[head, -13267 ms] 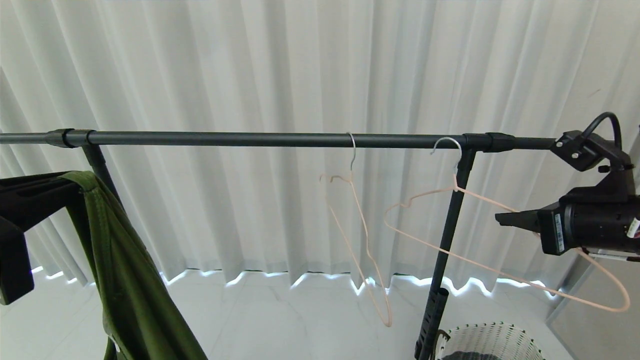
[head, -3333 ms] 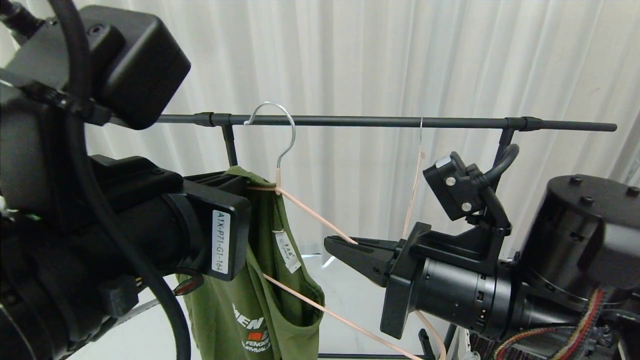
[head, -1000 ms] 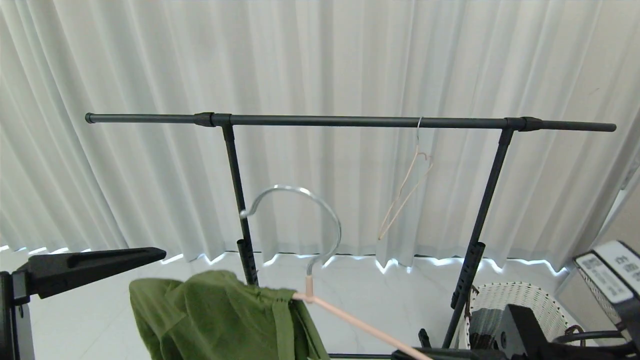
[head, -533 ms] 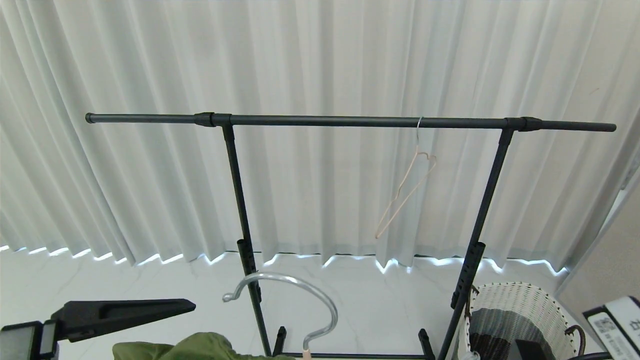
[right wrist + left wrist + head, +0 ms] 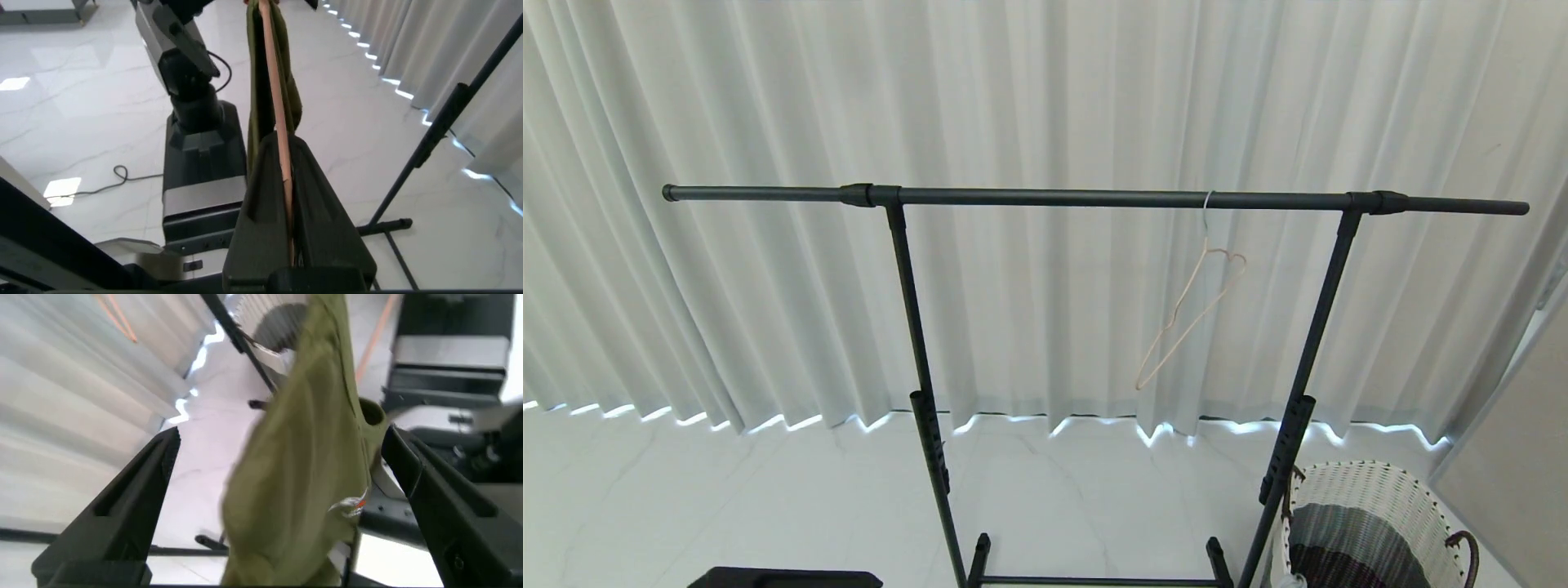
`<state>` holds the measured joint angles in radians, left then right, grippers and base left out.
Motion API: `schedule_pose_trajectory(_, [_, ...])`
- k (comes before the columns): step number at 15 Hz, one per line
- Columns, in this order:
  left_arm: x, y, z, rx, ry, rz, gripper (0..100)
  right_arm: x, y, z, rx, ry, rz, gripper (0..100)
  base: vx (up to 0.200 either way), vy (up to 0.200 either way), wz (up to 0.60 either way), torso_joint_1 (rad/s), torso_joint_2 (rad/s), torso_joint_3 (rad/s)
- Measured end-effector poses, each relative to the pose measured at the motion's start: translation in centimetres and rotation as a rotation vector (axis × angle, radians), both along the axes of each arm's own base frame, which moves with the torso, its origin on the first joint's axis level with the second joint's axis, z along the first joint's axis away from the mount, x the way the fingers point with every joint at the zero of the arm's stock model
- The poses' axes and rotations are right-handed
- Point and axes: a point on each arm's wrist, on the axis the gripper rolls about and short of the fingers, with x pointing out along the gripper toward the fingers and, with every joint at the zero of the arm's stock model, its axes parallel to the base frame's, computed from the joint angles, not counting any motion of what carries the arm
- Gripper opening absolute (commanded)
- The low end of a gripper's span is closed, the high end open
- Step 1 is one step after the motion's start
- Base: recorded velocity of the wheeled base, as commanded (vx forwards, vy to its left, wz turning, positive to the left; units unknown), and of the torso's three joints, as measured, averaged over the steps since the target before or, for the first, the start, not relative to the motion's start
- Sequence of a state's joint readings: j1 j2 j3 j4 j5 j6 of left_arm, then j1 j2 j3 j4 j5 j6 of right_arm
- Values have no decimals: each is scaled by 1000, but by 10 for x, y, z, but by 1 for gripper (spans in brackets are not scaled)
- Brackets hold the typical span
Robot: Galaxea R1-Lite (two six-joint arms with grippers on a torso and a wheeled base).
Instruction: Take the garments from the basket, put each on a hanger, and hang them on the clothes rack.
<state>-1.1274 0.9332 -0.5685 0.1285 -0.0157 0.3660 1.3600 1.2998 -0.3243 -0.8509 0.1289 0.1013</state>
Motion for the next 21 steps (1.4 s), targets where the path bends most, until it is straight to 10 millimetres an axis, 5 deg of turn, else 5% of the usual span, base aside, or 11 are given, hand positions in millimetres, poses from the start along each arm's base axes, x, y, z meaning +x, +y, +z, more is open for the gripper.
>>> schedule_pose_trajectory(8, [5,-7,-15,65,63,-14,100,-1,-1,1,6,-12,7,0,0,0,0,0,0,0])
schedule_pose_trajectory(9, [5,-8,-15,65,71,-23,0,-1,-1,2,7,-22,8,0,0,0,0,0,0,0])
schedule_pose_trajectory(18, [7,-9,-18,82,73,-10,0,-1,-1,6,22,-32,5,0,0,0,0,0,0,0])
schedule_pose_trajectory(19, [8,-9,-18,84,72,-4,0,-1,0,6,24,-32,5,100,0,0,0,0,0,0])
schedule_pose_trajectory(21, [9,-9,-19,93,74,6,0,-1,0,9,43,-35,3,100,0,0,0,0,0,0])
